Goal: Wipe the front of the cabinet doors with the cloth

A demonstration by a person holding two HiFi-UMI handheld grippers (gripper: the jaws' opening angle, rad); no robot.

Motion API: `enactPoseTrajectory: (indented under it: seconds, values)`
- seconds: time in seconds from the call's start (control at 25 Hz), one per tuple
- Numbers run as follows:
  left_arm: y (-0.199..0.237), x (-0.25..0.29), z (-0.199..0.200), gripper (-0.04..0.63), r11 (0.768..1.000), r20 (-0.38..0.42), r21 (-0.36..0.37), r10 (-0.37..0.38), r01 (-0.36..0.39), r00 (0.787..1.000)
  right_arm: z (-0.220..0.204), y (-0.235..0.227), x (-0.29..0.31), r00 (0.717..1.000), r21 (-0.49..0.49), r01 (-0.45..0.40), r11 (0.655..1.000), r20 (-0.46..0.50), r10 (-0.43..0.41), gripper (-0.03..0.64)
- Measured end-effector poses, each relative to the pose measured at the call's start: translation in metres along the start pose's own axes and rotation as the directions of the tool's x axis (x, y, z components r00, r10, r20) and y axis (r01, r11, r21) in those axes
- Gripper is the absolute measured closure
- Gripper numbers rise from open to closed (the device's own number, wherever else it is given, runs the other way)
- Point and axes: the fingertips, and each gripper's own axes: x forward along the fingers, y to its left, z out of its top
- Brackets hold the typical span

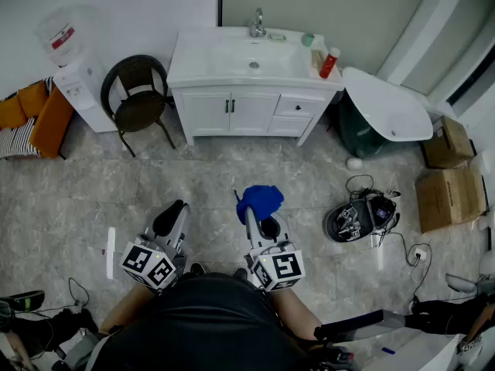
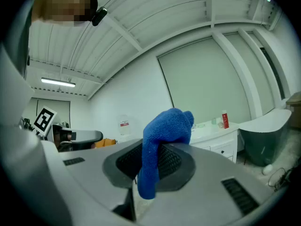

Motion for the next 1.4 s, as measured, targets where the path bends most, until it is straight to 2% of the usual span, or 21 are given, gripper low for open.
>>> enactPoseTrajectory:
  seconds: [0.44, 0.64, 0.76, 0.92, 1.16, 1.4]
  values:
    - [-0.017, 0.019, -0.008, 0.532, 1.0, 0.0, -0.002, 0.02, -0.02, 1.0, 0.002, -0.022, -0.002, 0.999, 0.004, -0.034, 0.999, -0.005, 0.034, 0.565]
    - [-0.017, 0.026, -0.016, 0.532, 0.998, 0.005, -0.002, 0.056, -0.056, 0.998, 0.001, -0.025, 0.002, 0.996, -0.005, -0.093, 0.996, 0.004, 0.093, 0.565]
    - [-0.012, 0.031, -0.016, 0.532, 0.996, 0.006, -0.009, 0.084, -0.084, 0.996, 0.006, -0.03, 0.009, 0.994, -0.034, -0.111, 0.993, 0.015, 0.112, 0.565]
    - [-0.003, 0.038, -0.024, 0.532, 0.993, -0.006, -0.022, 0.116, -0.116, 0.993, -0.001, -0.041, 0.022, 0.992, -0.016, -0.124, 0.992, 0.001, 0.124, 0.565]
    - [0.036, 0.059, -0.028, 0.533, 0.99, -0.039, -0.044, 0.132, -0.134, 0.99, -0.013, -0.047, 0.066, 0.99, 0.082, -0.141, 0.987, -0.02, 0.143, 0.565]
    - [0.103, 0.103, -0.018, 0.532, 0.994, -0.062, -0.073, 0.076, -0.081, 0.995, -0.02, -0.05, 0.139, 0.993, 0.068, -0.088, 0.994, -0.067, 0.092, 0.565]
